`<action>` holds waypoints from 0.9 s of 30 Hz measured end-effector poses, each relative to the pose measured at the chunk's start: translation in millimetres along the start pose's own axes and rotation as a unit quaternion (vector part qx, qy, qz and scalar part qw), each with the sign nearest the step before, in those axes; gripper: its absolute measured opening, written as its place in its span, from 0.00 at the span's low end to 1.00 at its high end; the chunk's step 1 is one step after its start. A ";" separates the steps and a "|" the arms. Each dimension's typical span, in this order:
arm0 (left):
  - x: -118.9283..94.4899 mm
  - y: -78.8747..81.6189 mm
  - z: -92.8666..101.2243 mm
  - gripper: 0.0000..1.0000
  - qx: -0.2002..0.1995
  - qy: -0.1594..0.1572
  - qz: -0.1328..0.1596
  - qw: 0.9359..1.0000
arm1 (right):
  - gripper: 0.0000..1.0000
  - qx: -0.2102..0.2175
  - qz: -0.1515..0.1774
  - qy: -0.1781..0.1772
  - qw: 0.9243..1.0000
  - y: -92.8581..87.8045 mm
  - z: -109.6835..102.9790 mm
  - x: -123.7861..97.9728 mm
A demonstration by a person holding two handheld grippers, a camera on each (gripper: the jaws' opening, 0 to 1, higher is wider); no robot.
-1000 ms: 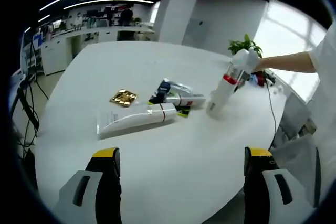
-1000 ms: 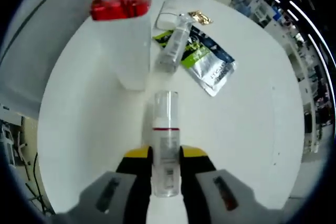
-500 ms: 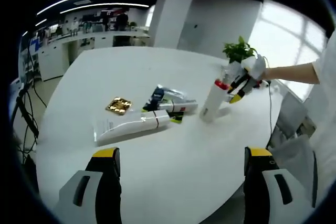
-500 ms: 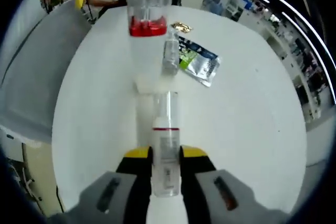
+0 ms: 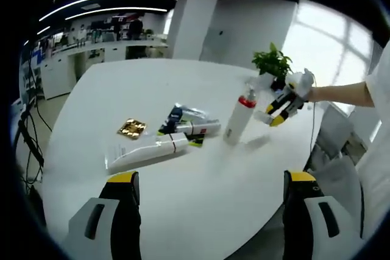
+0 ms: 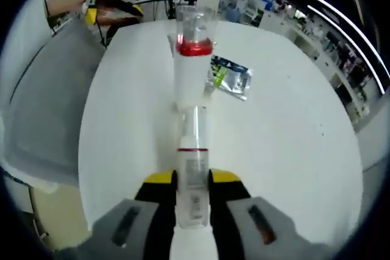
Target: Arrange the skincare products in the storage area until every visible bottle or jar stands upright without overlapping.
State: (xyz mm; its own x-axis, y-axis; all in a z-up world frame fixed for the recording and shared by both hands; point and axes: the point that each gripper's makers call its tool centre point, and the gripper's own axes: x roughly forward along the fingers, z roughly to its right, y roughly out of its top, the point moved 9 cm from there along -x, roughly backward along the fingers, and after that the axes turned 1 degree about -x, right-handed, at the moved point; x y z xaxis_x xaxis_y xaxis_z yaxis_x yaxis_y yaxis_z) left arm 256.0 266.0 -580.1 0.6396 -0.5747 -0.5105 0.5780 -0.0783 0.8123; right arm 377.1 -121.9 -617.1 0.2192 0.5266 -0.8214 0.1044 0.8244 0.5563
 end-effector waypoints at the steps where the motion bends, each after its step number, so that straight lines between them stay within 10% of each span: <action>1: -0.2 0.2 0.6 0.96 0.001 0.000 0.000 1.000 | 0.19 0.004 0.004 -0.001 1.000 0.5 -2.6 -1.5; 14: -5.3 -0.1 17.6 0.96 0.014 -0.019 0.006 1.000 | 0.19 0.091 0.106 -0.018 0.990 16.1 -46.0 -14.8; 27: -8.1 3.6 34.8 0.96 0.018 -0.043 0.017 0.999 | 0.19 0.210 0.246 -0.024 0.946 41.0 -89.0 -22.3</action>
State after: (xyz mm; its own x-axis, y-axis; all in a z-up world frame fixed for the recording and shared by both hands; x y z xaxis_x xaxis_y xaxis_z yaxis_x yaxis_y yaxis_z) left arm 235.3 242.1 -563.2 0.6121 -0.6454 -0.4570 0.5367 -0.0853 0.8394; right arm 290.1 -81.4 -587.2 0.3845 0.8066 -0.4490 0.3518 0.3216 0.8791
